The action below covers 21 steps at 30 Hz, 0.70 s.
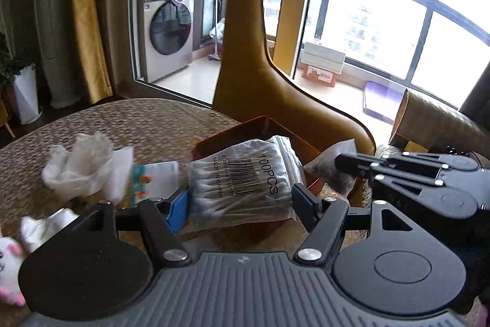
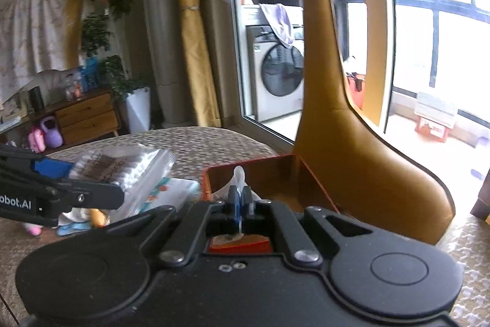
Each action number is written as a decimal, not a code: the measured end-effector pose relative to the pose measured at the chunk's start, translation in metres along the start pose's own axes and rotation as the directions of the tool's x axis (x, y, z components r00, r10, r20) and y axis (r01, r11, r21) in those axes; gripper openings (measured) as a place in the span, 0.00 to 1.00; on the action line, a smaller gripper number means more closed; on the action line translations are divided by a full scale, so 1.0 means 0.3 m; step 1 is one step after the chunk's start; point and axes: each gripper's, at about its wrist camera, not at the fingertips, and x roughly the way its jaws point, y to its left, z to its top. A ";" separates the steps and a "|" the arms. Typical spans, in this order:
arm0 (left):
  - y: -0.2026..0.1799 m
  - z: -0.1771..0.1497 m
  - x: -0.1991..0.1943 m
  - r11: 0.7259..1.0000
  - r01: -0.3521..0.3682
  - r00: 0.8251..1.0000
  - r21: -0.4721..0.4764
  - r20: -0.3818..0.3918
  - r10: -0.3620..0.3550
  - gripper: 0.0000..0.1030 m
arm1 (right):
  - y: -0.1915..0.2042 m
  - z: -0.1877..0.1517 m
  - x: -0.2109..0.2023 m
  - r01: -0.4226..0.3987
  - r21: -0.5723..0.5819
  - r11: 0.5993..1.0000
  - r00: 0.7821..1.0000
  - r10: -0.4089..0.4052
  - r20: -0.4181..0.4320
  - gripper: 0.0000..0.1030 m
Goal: Organize soft objects
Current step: 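Carry the swab pack in the left tool and packet in the right tool over the red box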
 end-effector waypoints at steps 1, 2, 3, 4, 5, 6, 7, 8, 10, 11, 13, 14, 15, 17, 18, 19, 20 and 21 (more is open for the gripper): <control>-0.010 0.014 0.027 1.000 0.004 1.000 -0.005 -0.012 -0.005 0.68 | -0.011 -0.002 0.012 0.004 0.005 1.000 1.000 -0.004 -0.005 0.01; -0.018 0.030 0.062 1.000 0.010 1.000 -0.015 -0.026 -0.010 0.68 | -0.021 -0.004 0.027 0.008 0.007 1.000 1.000 -0.008 -0.009 0.01; -0.027 0.044 0.091 1.000 0.014 0.999 -0.021 -0.036 -0.014 0.68 | -0.030 -0.006 0.038 0.013 0.007 1.000 1.000 -0.013 -0.011 0.01; -0.034 0.058 0.123 1.000 0.017 0.999 -0.025 -0.049 -0.018 0.68 | -0.039 -0.008 0.055 0.018 0.007 1.000 1.000 -0.017 -0.014 0.01; -0.041 0.068 0.146 1.000 0.013 0.998 -0.029 -0.055 -0.015 0.68 | -0.054 -0.007 0.064 0.019 0.007 1.000 1.000 -0.019 -0.017 0.01; -0.047 0.080 0.176 0.999 0.006 0.998 -0.033 -0.063 -0.008 0.68 | -0.061 -0.007 0.079 0.021 0.007 1.000 1.000 -0.021 -0.020 0.01; -0.049 0.093 0.212 0.999 0.003 0.997 -0.037 -0.072 -0.006 0.68 | -0.072 -0.009 0.095 0.024 0.007 1.000 0.999 -0.024 -0.025 0.01; -0.050 0.103 0.238 0.999 0.001 0.997 -0.042 -0.079 -0.005 0.68 | -0.080 -0.010 0.110 0.028 0.007 1.000 0.999 -0.028 -0.030 0.01; -0.052 0.125 0.306 0.998 -0.008 0.995 -0.059 -0.099 0.002 0.68 | -0.094 -0.012 0.145 0.033 0.009 0.999 0.999 -0.033 -0.040 0.01; -0.050 0.132 0.341 0.998 -0.007 0.994 -0.068 -0.113 -0.001 0.68 | -0.102 -0.009 0.156 0.036 0.013 0.999 0.998 -0.036 -0.044 0.01; -0.045 0.146 0.408 0.997 -0.009 0.990 -0.080 -0.141 -0.003 0.68 | -0.115 -0.017 0.189 0.042 0.013 0.999 0.997 -0.041 -0.058 0.01; -0.042 0.150 0.439 0.996 -0.015 0.989 -0.084 -0.151 0.002 0.68 | -0.120 -0.020 0.207 0.040 0.009 0.999 0.997 -0.040 -0.065 0.01; -0.039 0.156 0.470 0.996 -0.017 0.987 -0.089 -0.163 0.002 0.68 | -0.123 -0.023 0.224 0.040 0.004 0.999 0.997 -0.039 -0.071 0.01; -0.030 0.165 0.531 0.994 -0.032 0.984 -0.101 -0.179 0.013 0.68 | -0.131 -0.026 0.266 0.040 -0.007 0.999 0.995 -0.040 -0.091 0.01; -0.028 0.172 0.563 0.993 -0.040 0.982 -0.108 -0.188 0.019 0.68 | -0.135 -0.028 0.282 0.043 -0.010 0.999 0.994 -0.044 -0.100 0.01; -0.025 0.176 0.588 0.993 -0.040 0.980 -0.114 -0.196 0.017 0.68 | -0.139 -0.030 0.301 0.044 -0.012 0.999 0.993 -0.045 -0.111 0.01; -0.024 0.180 0.613 0.992 -0.040 0.979 -0.119 -0.203 0.016 0.68 | -0.142 -0.032 0.319 0.041 -0.016 0.999 0.992 -0.043 -0.121 0.01; -0.021 0.184 0.638 0.992 -0.041 0.978 -0.122 -0.209 0.015 0.68 | -0.143 -0.037 0.336 0.042 -0.023 0.999 0.990 -0.045 -0.131 0.01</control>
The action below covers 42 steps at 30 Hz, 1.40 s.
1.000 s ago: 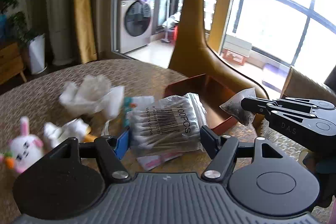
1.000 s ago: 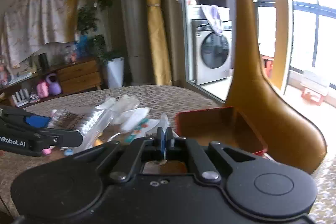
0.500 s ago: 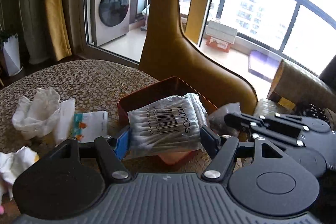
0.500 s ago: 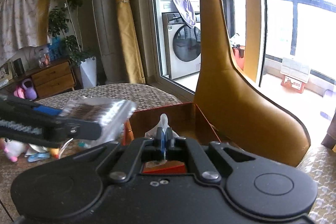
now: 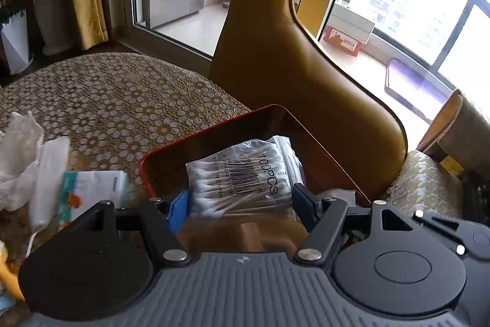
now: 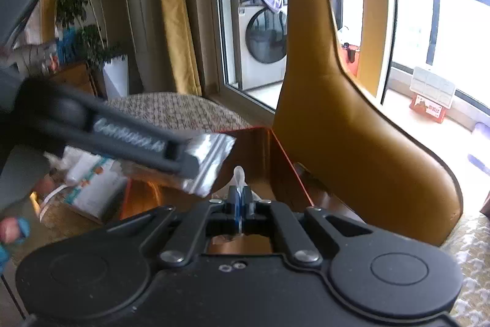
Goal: Organize soft objects
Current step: 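Carry the swab pack in the left tool and packet in the right tool over the red box, then open the left tool to drop the swab pack into the red box while the right tool releases the packet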
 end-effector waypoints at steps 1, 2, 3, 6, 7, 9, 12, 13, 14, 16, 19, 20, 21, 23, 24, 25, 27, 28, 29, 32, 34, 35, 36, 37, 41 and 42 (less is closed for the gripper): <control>0.000 0.009 0.024 1.000 -0.002 1.000 0.001 -0.005 0.002 0.68 | -0.001 -0.001 0.018 0.005 -0.005 1.000 1.000 -0.005 -0.010 0.01; -0.001 0.017 0.043 1.000 -0.009 1.000 0.002 -0.008 0.009 0.68 | -0.004 0.010 0.029 0.006 -0.008 1.000 1.000 -0.006 -0.019 0.01; -0.001 0.024 0.067 1.000 -0.018 1.000 0.004 -0.013 0.018 0.68 | -0.004 0.006 0.045 0.008 -0.009 1.000 1.000 -0.008 -0.030 0.01; 0.000 0.033 0.124 1.000 -0.026 0.999 0.011 -0.039 0.027 0.68 | -0.007 -0.003 0.087 0.013 -0.013 1.000 0.998 -0.014 -0.059 0.01; 0.002 0.034 0.144 0.999 -0.031 0.998 0.013 -0.046 0.032 0.68 | -0.005 -0.002 0.098 0.011 -0.016 1.000 0.998 -0.013 -0.069 0.01; 0.006 0.038 0.176 0.999 -0.035 0.997 0.007 -0.065 0.036 0.68 | 0.005 -0.004 0.115 0.009 -0.027 1.000 0.996 -0.011 -0.085 0.01; 0.009 0.040 0.208 0.999 -0.036 0.995 -0.006 -0.089 0.036 0.68 | 0.018 -0.010 0.125 0.006 -0.042 0.999 0.995 -0.010 -0.102 0.01; 0.010 0.039 0.218 0.999 -0.032 0.994 -0.009 -0.101 0.031 0.68 | 0.022 -0.011 0.128 0.002 -0.044 0.999 0.994 -0.007 -0.110 0.01; 0.008 0.040 0.227 1.000 -0.027 0.994 -0.012 -0.110 0.026 0.68 | 0.022 -0.012 0.132 0.003 -0.047 0.999 0.993 -0.008 -0.118 0.02; 0.005 0.037 0.239 1.000 -0.028 0.992 -0.010 -0.123 0.026 0.68 | 0.029 -0.017 0.132 0.006 -0.051 0.999 0.991 -0.013 -0.133 0.05; -0.002 0.032 0.247 0.999 -0.034 0.992 0.010 -0.125 0.035 0.68 | 0.037 -0.025 0.126 0.001 -0.051 0.999 0.990 -0.009 -0.143 0.10; -0.005 0.031 0.249 0.999 -0.038 0.991 0.016 -0.124 0.040 0.68 | 0.041 -0.030 0.122 0.002 -0.053 0.999 0.989 -0.010 -0.145 0.12; -0.006 0.030 0.249 0.999 -0.042 0.991 0.021 -0.124 0.044 0.68 | 0.042 -0.031 0.121 0.001 -0.053 0.999 0.989 -0.009 -0.147 0.13; -0.009 0.029 0.252 0.998 -0.050 0.991 0.031 -0.126 0.054 0.68 | 0.045 -0.031 0.116 -0.003 -0.049 0.999 0.989 -0.004 -0.148 0.16; -0.009 0.027 0.255 0.998 -0.055 0.990 0.036 -0.126 0.059 0.69 | 0.048 -0.032 0.114 -0.008 -0.050 0.999 0.989 0.001 -0.150 0.17; -0.009 0.026 0.254 0.998 -0.058 0.990 0.039 -0.124 0.062 0.70 | 0.050 -0.029 0.116 -0.009 -0.053 0.999 0.988 0.001 -0.152 0.22; -0.009 0.025 0.246 0.998 -0.053 0.992 0.041 -0.114 0.057 0.74 | 0.031 -0.023 0.114 -0.005 -0.055 0.998 0.989 -0.003 -0.148 0.28; -0.009 0.026 0.240 0.998 -0.050 0.993 0.040 -0.110 0.054 0.74 | 0.031 -0.025 0.107 -0.006 -0.051 0.999 0.989 -0.001 -0.145 0.29; -0.009 0.028 0.234 0.998 -0.049 0.993 0.038 -0.105 0.053 0.74 | 0.023 -0.027 0.102 -0.009 -0.044 0.999 0.990 0.002 -0.143 0.30; -0.011 0.033 0.205 0.998 -0.044 0.995 0.037 -0.085 0.047 0.74 | 0.023 -0.021 0.090 -0.004 -0.037 0.999 0.991 -0.001 -0.135 0.32; -0.015 0.032 0.175 0.998 -0.045 0.997 0.051 -0.067 0.048 0.74 | 0.016 -0.008 0.090 -0.001 -0.028 1.000 0.992 -0.003 -0.129 0.33; -0.019 0.030 0.159 0.997 -0.046 0.997 0.060 -0.058 0.050 0.74 | 0.015 -0.006 0.080 -0.001 -0.022 1.000 0.992 -0.002 -0.124 0.33; -0.023 0.027 0.138 0.996 -0.049 0.997 0.069 -0.048 0.052 0.74 | 0.012 -0.003 0.071 -0.001 -0.016 1.000 0.993 -0.001 -0.121 0.33; -0.024 0.025 0.117 0.996 -0.053 0.998 0.076 -0.038 0.056 0.74 | 0.014 0.000 0.059 -0.001 -0.011 1.000 0.993 0.000 -0.116 0.33; -0.018 0.014 0.031 0.996 -0.042 0.999 0.076 -0.009 0.043 0.74 | 0.035 0.016 0.016 -0.002 -0.009 1.000 0.995 0.001 -0.101 0.34; -0.016 0.010 0.008 0.996 -0.042 0.999 0.078 -0.001 0.042 0.74 | 0.041 0.019 0.005 -0.002 -0.010 1.000 0.995 0.001 -0.098 0.34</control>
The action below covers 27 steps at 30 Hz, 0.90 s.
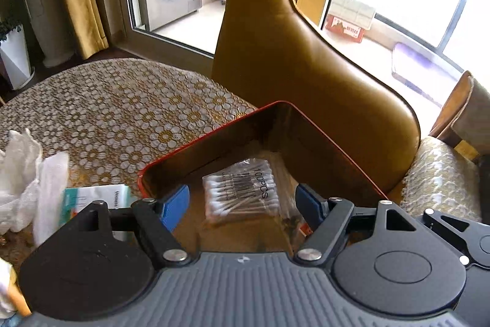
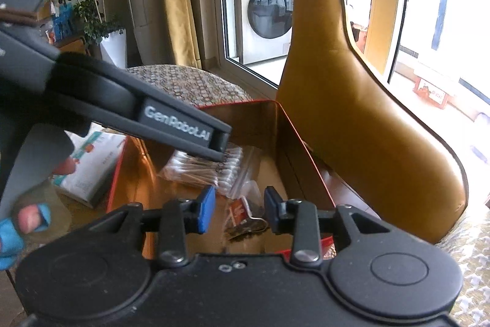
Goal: Organize soft objects
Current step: 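Open the left tool to drop the swab pack into the red box while the right tool releases the packet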
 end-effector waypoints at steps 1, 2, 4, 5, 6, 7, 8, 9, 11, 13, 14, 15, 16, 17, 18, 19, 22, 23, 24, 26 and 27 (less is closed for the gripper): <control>0.003 -0.006 -0.027 1.000 0.000 1.000 0.001 0.010 0.000 0.74 | 0.008 0.001 -0.013 -0.002 0.001 1.000 1.000 0.002 0.003 0.34; 0.008 -0.012 -0.050 1.000 0.000 1.000 0.003 0.017 0.000 0.74 | 0.017 0.003 -0.030 -0.005 0.002 1.000 1.000 0.005 0.007 0.35; 0.017 -0.025 -0.106 1.000 -0.001 0.999 0.006 0.034 0.000 0.74 | 0.036 0.005 -0.061 -0.006 -0.002 1.000 1.000 0.006 0.019 0.36; 0.024 -0.029 -0.124 1.000 -0.001 0.999 0.007 0.041 0.001 0.74 | 0.043 0.005 -0.077 -0.007 -0.004 1.000 1.000 0.007 0.023 0.36; 0.030 -0.034 -0.148 1.000 -0.004 0.999 0.008 0.049 0.003 0.74 | 0.053 0.005 -0.092 -0.009 -0.006 1.000 1.000 0.009 0.027 0.37; 0.038 -0.042 -0.177 1.000 -0.004 0.998 0.008 0.059 0.004 0.74 | 0.063 0.003 -0.109 -0.011 -0.008 1.000 0.999 0.011 0.030 0.37; 0.045 -0.049 -0.200 1.000 -0.003 0.998 0.008 0.068 0.003 0.74 | 0.072 0.005 -0.124 -0.012 -0.010 1.000 0.999 0.012 0.033 0.37; 0.053 -0.058 -0.225 1.000 -0.003 0.997 0.009 0.077 0.003 0.74 | 0.081 0.004 -0.141 -0.013 -0.011 1.000 0.999 0.013 0.038 0.37; 0.068 -0.078 -0.279 1.000 -0.008 0.995 0.013 0.097 0.007 0.74 | 0.099 0.000 -0.175 -0.019 -0.011 1.000 0.999 0.019 0.049 0.37; 0.083 -0.101 -0.332 1.000 -0.011 0.993 0.016 0.115 0.009 0.74 | 0.117 -0.003 -0.207 -0.023 -0.011 1.000 0.998 0.024 0.060 0.37; 0.090 -0.109 -0.350 1.000 -0.010 0.993 0.017 0.120 0.008 0.74 | 0.125 -0.005 -0.225 -0.026 -0.010 1.000 0.997 0.027 0.067 0.38; 0.096 -0.119 -0.373 1.000 -0.010 0.992 0.018 0.125 0.008 0.74 | 0.133 -0.005 -0.240 -0.029 -0.011 1.000 0.997 0.030 0.073 0.38; 0.104 -0.131 -0.396 1.000 -0.014 0.992 0.018 0.129 0.011 0.74 | 0.145 -0.007 -0.255 -0.031 -0.013 0.999 0.996 0.032 0.078 0.41; 0.111 -0.142 -0.413 1.000 -0.016 0.991 0.016 0.135 0.014 0.74 | 0.160 -0.009 -0.271 -0.031 -0.018 0.999 0.996 0.032 0.084 0.45; 0.119 -0.153 -0.434 1.000 -0.015 0.990 0.016 0.142 0.012 0.74 | 0.169 -0.012 -0.284 -0.028 -0.022 0.999 0.995 0.030 0.090 0.46; 0.128 -0.167 -0.457 1.000 -0.012 0.989 0.019 0.149 0.009 0.74 | 0.182 -0.014 -0.298 -0.027 -0.027 0.999 0.995 0.030 0.096 0.46; 0.152 -0.205 -0.515 1.000 -0.011 0.986 0.028 0.167 0.006 0.74 | 0.214 -0.021 -0.340 -0.041 -0.030 0.999 0.993 0.044 0.109 0.49; 0.161 -0.218 -0.535 1.000 -0.010 0.985 0.029 0.173 0.005 0.74 | 0.226 -0.023 -0.354 -0.044 -0.033 0.999 0.992 0.047 0.115 0.50; 0.171 -0.230 -0.554 1.000 -0.007 0.984 0.028 0.178 0.001 0.74 | 0.237 -0.026 -0.367 -0.046 -0.035 0.998 0.991 0.050 0.121 0.51; 0.195 -0.259 -0.594 1.000 -0.003 0.982 0.027 0.189 -0.003 0.74 | 0.261 -0.031 -0.395 -0.057 -0.038 0.998 0.989 0.061 0.133 0.53; 0.208 -0.274 -0.613 1.000 -0.003 0.981 0.025 0.194 -0.002 0.74 | 0.271 -0.033 -0.408 -0.063 -0.038 0.997 0.988 0.067 0.138 0.54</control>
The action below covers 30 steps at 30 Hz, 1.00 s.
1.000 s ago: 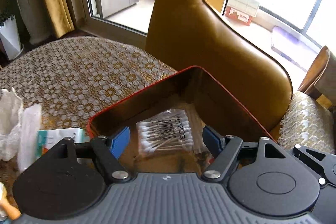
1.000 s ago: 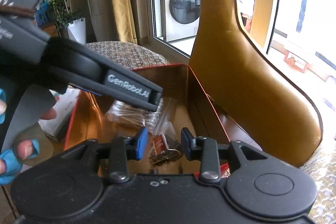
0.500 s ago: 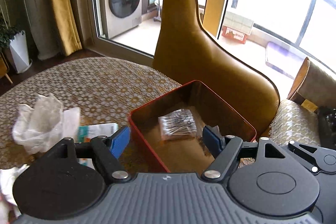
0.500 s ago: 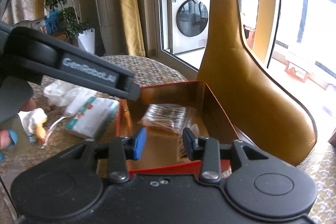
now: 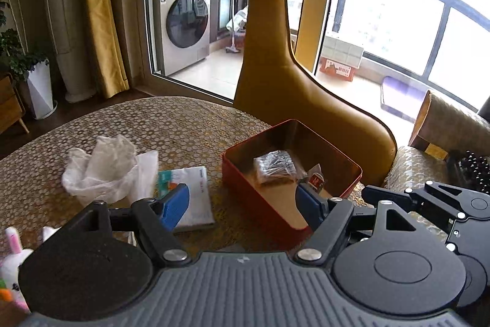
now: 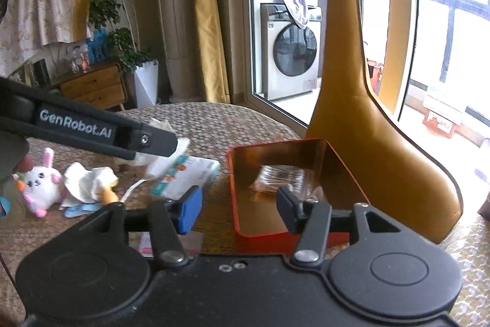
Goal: Organize soft objects
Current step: 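Open the left tool to drop the swab pack into the red box while the right tool releases the packet, then withdraw both tools from the red box toward the remaining items on the table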
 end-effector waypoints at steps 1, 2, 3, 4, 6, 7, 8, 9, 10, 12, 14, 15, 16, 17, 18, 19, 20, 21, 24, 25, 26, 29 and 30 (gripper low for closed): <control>0.011 -0.008 -0.017 1.000 0.000 1.000 0.000 0.003 0.000 0.76 | 0.012 -0.001 -0.011 -0.006 -0.001 1.000 1.000 0.006 0.004 0.55; 0.018 -0.017 -0.036 1.000 0.000 1.000 0.002 0.009 0.000 0.79 | 0.025 -0.002 -0.023 -0.012 -0.002 1.000 1.000 0.012 0.010 0.57; 0.027 -0.027 -0.058 1.000 -0.002 1.000 0.003 0.018 0.002 0.79 | 0.035 -0.003 -0.034 -0.018 -0.001 1.000 1.000 0.018 0.015 0.57; 0.037 -0.038 -0.079 1.000 -0.006 1.000 0.006 0.024 0.006 0.79 | 0.046 -0.004 -0.045 -0.025 0.000 1.000 0.999 0.025 0.021 0.59; 0.061 -0.059 -0.120 1.000 -0.008 0.999 0.007 0.033 0.007 0.79 | 0.070 -0.010 -0.067 -0.039 0.000 0.999 0.999 0.039 0.033 0.62; 0.072 -0.067 -0.138 1.000 -0.009 0.999 0.005 0.036 0.008 0.79 | 0.081 -0.013 -0.077 -0.043 -0.002 0.999 0.998 0.043 0.038 0.63; 0.085 -0.077 -0.155 1.000 -0.010 0.999 0.002 0.038 0.010 0.79 | 0.094 -0.019 -0.089 -0.050 -0.004 0.999 0.998 0.050 0.042 0.65; 0.096 -0.088 -0.172 1.000 -0.012 0.999 -0.002 0.042 0.012 0.79 | 0.105 -0.025 -0.098 -0.057 -0.004 0.998 0.997 0.057 0.045 0.66; 0.109 -0.099 -0.188 1.000 -0.014 0.999 -0.006 0.044 0.014 0.79 | 0.114 -0.031 -0.105 -0.063 -0.004 0.998 0.997 0.063 0.047 0.68; 0.129 -0.123 -0.217 1.000 -0.019 0.999 -0.008 0.047 0.020 0.79 | 0.135 -0.044 -0.118 -0.078 -0.002 0.997 0.996 0.078 0.049 0.70; 0.156 -0.151 -0.250 1.000 -0.022 0.998 -0.011 0.054 0.023 0.79 | 0.157 -0.058 -0.132 -0.095 0.000 0.995 0.994 0.095 0.054 0.75; 0.167 -0.161 -0.261 1.000 -0.022 0.998 -0.011 0.057 0.023 0.81 | 0.167 -0.065 -0.137 -0.102 0.001 0.995 0.993 0.102 0.055 0.76; 0.179 -0.175 -0.276 1.000 -0.022 0.998 -0.012 0.061 0.023 0.82 | 0.177 -0.072 -0.142 -0.109 0.000 0.994 0.992 0.109 0.056 0.77; 0.189 -0.187 -0.288 1.000 -0.024 0.998 -0.014 0.066 0.025 0.82 | 0.192 -0.081 -0.149 -0.117 -0.002 0.993 0.991 0.117 0.057 0.79; 0.203 -0.202 -0.303 1.000 -0.025 0.997 -0.017 0.071 0.027 0.82 | 0.203 -0.087 -0.152 -0.126 -0.006 0.992 0.990 0.126 0.059 0.80; 0.211 -0.214 -0.313 1.000 -0.024 0.997 -0.019 0.073 0.026 0.82 | 0.216 -0.094 -0.157 -0.132 -0.012 0.991 0.989 0.133 0.060 0.82; 0.221 -0.229 -0.325 0.999 -0.024 0.997 -0.022 0.075 0.026 0.82 | 0.225 -0.101 -0.162 -0.137 -0.015 0.990 0.989 0.137 0.061 0.83; 0.231 -0.240 -0.331 0.999 -0.024 0.997 -0.026 0.076 0.026 0.83 | 0.236 -0.108 -0.165 -0.144 -0.018 0.989 0.988 0.144 0.062 0.84; 0.269 -0.284 -0.354 0.999 -0.004 0.997 -0.050 0.076 0.008 0.86 | 0.265 -0.129 -0.169 -0.163 -0.031 0.986 0.984 0.164 0.062 0.87; 0.281 -0.301 -0.360 0.998 -0.002 0.997 -0.058 0.078 0.006 0.86 | 0.275 -0.137 -0.167 -0.171 -0.037 0.985 0.983 0.173 0.061 0.89; 0.293 -0.316 -0.364 0.998 -0.002 0.997 -0.064 0.078 0.007 0.86 | 0.287 -0.145 -0.167 -0.176 -0.041 0.984 0.982 0.178 0.058 0.90; 0.322 -0.358 -0.371 0.996 0.001 0.997 -0.084 0.078 0.005 0.87 | 0.320 -0.175 -0.156 -0.187 -0.068 0.980 0.981 0.190 0.044 0.91; 0.334 -0.375 -0.371 0.996 0.001 0.997 -0.094 0.079 0.007 0.88 | 0.330 -0.183 -0.153 -0.193 -0.073 0.978 0.980 0.196 0.039 0.92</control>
